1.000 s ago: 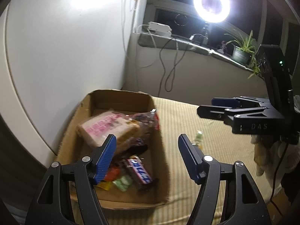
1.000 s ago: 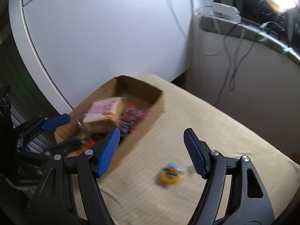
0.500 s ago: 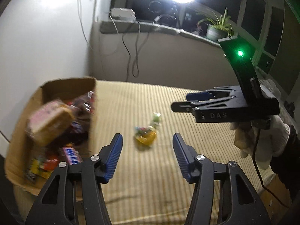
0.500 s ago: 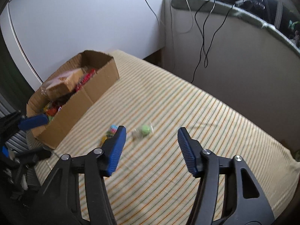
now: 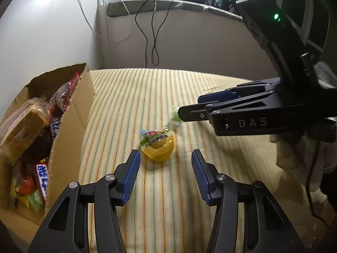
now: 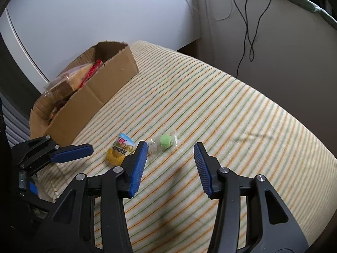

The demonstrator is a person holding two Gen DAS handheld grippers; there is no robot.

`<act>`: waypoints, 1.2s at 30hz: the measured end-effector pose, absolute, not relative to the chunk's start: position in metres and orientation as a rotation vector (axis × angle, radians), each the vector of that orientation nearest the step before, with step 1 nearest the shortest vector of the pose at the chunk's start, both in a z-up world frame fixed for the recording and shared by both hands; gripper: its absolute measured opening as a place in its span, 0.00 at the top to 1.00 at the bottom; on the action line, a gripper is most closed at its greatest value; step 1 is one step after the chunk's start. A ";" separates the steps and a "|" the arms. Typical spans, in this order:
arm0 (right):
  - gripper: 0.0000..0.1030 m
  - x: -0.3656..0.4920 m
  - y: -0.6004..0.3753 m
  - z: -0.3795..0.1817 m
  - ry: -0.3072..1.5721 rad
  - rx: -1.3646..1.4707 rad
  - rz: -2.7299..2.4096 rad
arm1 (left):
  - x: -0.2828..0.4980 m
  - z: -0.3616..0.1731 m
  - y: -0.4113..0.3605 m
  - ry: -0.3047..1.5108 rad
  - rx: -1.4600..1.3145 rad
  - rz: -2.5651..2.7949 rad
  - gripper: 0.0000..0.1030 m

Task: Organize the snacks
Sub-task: 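Grasp the yellow egg-shaped candy with the left tool while the right tool grasps the green candy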

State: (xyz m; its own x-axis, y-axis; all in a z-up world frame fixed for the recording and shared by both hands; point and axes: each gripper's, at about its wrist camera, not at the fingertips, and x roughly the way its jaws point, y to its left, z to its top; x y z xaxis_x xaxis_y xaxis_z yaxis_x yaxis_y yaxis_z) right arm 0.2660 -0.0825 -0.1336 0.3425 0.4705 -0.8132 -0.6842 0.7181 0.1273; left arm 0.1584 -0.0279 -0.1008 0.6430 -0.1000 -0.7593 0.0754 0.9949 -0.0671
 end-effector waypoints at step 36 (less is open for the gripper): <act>0.80 0.261 -0.066 -0.143 0.895 -0.375 0.767 | 0.165 -0.110 -0.006 0.897 -0.126 -0.096 0.94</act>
